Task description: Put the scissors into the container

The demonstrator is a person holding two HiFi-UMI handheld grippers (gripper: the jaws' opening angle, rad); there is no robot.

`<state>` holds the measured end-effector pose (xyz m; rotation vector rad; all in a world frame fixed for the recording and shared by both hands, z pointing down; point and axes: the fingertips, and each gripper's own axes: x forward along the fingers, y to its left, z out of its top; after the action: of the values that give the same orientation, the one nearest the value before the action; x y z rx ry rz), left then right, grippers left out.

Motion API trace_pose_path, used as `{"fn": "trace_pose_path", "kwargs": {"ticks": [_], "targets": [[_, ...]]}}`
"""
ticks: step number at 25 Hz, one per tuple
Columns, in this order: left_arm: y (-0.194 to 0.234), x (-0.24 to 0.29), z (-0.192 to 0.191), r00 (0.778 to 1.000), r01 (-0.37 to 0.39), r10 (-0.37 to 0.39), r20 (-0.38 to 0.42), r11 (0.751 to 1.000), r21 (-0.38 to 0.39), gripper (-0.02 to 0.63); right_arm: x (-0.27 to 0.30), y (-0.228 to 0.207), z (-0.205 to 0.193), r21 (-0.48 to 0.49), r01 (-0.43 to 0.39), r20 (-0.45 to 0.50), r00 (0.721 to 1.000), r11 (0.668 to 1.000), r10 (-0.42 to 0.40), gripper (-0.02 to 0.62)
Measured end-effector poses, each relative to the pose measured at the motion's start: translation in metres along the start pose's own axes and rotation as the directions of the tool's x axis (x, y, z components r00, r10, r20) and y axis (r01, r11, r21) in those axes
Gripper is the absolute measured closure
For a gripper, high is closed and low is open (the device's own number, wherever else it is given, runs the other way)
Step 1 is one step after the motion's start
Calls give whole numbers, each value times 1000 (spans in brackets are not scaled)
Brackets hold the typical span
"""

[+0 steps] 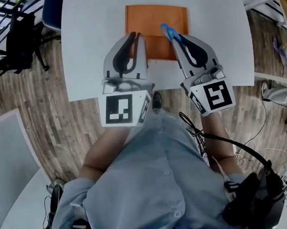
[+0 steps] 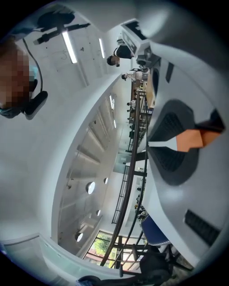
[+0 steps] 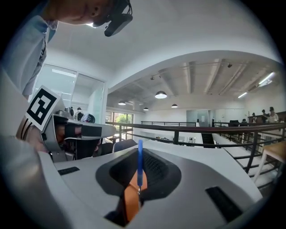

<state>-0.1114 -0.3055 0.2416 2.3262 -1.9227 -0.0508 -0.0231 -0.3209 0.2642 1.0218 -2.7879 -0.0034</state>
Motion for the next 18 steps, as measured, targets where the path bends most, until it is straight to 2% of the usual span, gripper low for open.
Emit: {"fn": "trace_pose_path", "kwargs": {"ticks": [8, 18], "targets": [[24, 20, -38, 994, 21, -28, -104, 998, -62, 566, 33, 12, -59, 41, -32, -127, 991, 999, 37, 557], [38, 23, -86, 978, -18, -7, -209, 993, -118, 566, 46, 14, -112, -73, -71, -243, 969, 995, 51, 557]]}}
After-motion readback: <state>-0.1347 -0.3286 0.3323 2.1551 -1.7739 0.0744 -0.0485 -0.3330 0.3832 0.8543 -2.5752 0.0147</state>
